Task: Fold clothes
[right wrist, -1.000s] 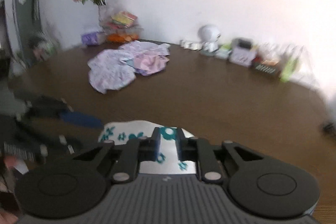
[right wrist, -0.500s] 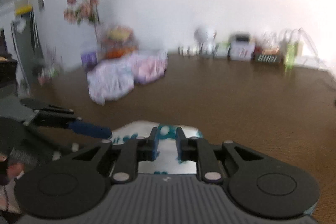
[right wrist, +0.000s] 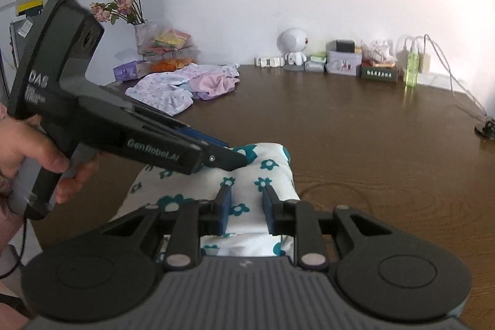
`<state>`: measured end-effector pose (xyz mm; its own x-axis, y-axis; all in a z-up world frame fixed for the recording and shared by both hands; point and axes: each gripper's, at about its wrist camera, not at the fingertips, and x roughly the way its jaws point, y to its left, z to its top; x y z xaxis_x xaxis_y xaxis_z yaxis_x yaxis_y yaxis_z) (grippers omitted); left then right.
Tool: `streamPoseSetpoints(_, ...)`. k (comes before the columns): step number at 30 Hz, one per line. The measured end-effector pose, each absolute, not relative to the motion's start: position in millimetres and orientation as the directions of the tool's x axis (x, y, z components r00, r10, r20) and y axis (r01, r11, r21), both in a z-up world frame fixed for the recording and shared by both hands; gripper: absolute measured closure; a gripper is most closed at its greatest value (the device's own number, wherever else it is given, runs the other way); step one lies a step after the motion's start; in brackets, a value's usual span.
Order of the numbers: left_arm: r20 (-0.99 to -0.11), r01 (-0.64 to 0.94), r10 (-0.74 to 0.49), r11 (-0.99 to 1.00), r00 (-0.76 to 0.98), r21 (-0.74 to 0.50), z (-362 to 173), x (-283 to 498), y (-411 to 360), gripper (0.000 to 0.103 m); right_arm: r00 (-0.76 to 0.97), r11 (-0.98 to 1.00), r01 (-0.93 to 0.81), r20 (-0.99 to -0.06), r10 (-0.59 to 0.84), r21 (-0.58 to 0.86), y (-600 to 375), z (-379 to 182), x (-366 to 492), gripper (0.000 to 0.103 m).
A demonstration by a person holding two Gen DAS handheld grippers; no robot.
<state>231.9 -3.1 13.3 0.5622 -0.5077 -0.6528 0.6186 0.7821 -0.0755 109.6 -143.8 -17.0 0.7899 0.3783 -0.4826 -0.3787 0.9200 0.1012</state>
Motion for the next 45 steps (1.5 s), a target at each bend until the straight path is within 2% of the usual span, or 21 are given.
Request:
streamPoseSetpoints(3,-0.652,0.616,-0.508,0.784,0.563,-0.079,17,231,-1,0.074,0.801,0.921,-0.381,-0.47,0.371,0.078,-142,-14,106,0.079)
streamPoseSetpoints(4,-0.633,0.615,-0.519,0.784,0.574,-0.085,24,227,4,0.07,0.804,0.921,-0.379,-0.462,0.374,0.085,-145,-11,105,0.078)
streamPoseSetpoints(6,-0.589,0.615,-0.543,0.783,0.598,-0.097,40,217,14,0.061,0.816,0.924,-0.365,-0.441,0.374,0.11,-152,-2,99,0.064)
streamPoseSetpoints(7,-0.567,0.615,-0.554,0.782,0.609,-0.103,48,212,20,0.052,0.826,0.925,-0.359,-0.42,0.376,0.124,-156,4,94,0.062)
streamPoseSetpoints(8,-0.552,0.619,-0.567,0.777,0.611,-0.114,53,206,25,0.049,0.834,0.924,-0.358,-0.399,0.382,0.137,-161,10,87,0.061)
streamPoseSetpoints(12,-0.59,0.653,-0.552,0.755,0.589,-0.055,45,180,29,0.05,0.827,0.914,-0.387,-0.391,0.404,0.126,-154,20,73,0.061)
streamPoseSetpoints(14,-0.629,0.667,-0.522,0.745,0.576,-0.006,34,170,26,0.059,0.82,0.921,-0.381,-0.431,0.377,0.081,-144,14,77,0.062)
streamPoseSetpoints(15,-0.641,0.672,-0.51,0.741,0.574,0.012,29,166,23,0.06,0.816,0.924,-0.378,-0.451,0.362,0.059,-138,11,79,0.063)
streamPoseSetpoints(19,-0.654,0.67,-0.451,0.733,0.607,0.117,12,153,7,0.06,0.785,0.932,-0.362,-0.531,0.319,0.023,-126,-9,89,0.065)
streamPoseSetpoints(22,-0.655,0.668,-0.433,0.729,0.619,0.149,8,150,0,0.06,0.783,0.93,-0.364,-0.527,0.332,0.045,-132,-10,89,0.064)
streamPoseSetpoints(24,-0.653,0.671,-0.447,0.73,0.612,0.129,13,149,3,0.058,0.781,0.929,-0.366,-0.523,0.341,0.059,-136,-10,89,0.062)
streamPoseSetpoints(26,-0.63,0.687,-0.502,0.723,0.593,0.072,27,149,14,0.044,0.785,0.923,-0.352,-0.487,0.382,0.156,-154,0,83,0.06)
streamPoseSetpoints(27,-0.605,0.692,-0.536,0.722,0.589,0.034,36,150,23,0.039,0.791,0.917,-0.338,-0.464,0.398,0.21,-164,6,80,0.052)
streamPoseSetpoints(28,-0.583,0.69,-0.559,0.724,0.589,0.004,45,153,30,0.026,0.798,0.909,-0.324,-0.44,0.412,0.264,-174,11,77,0.045)
streamPoseSetpoints(29,-0.56,0.68,-0.573,0.733,0.598,-0.024,55,158,39,0.015,0.804,0.894,-0.304,-0.415,0.426,0.328,-186,17,73,0.033)
streamPoseSetpoints(30,-0.54,0.664,-0.576,0.747,0.614,-0.043,63,163,47,0.012,0.806,0.879,-0.291,-0.397,0.438,0.378,-194,21,69,0.023)
streamPoseSetpoints(32,-0.508,0.635,-0.587,0.767,0.631,-0.097,76,172,62,0.005,0.808,0.851,-0.28,-0.37,0.459,0.443,-205,27,64,0.012)
streamPoseSetpoints(33,-0.497,0.626,-0.6,0.768,0.627,-0.137,80,176,68,0.001,0.811,0.845,-0.272,-0.363,0.458,0.46,-208,28,60,0.001)
streamPoseSetpoints(36,-0.488,0.6,-0.672,0.732,0.557,-0.323,80,191,87,0.0,0.813,0.829,-0.227,-0.37,0.45,0.511,-214,26,52,0.0)
streamPoseSetpoints(38,-0.513,0.577,-0.692,0.716,0.508,-0.394,73,203,93,0.0,0.796,0.812,-0.175,-0.405,0.449,0.557,-217,19,53,0.0)
streamPoseSetpoints(45,-0.634,0.627,-0.657,0.706,0.407,-0.329,62,246,74,0.0,0.744,0.725,-0.012,-0.478,0.466,0.689,-215,-9,68,0.0)
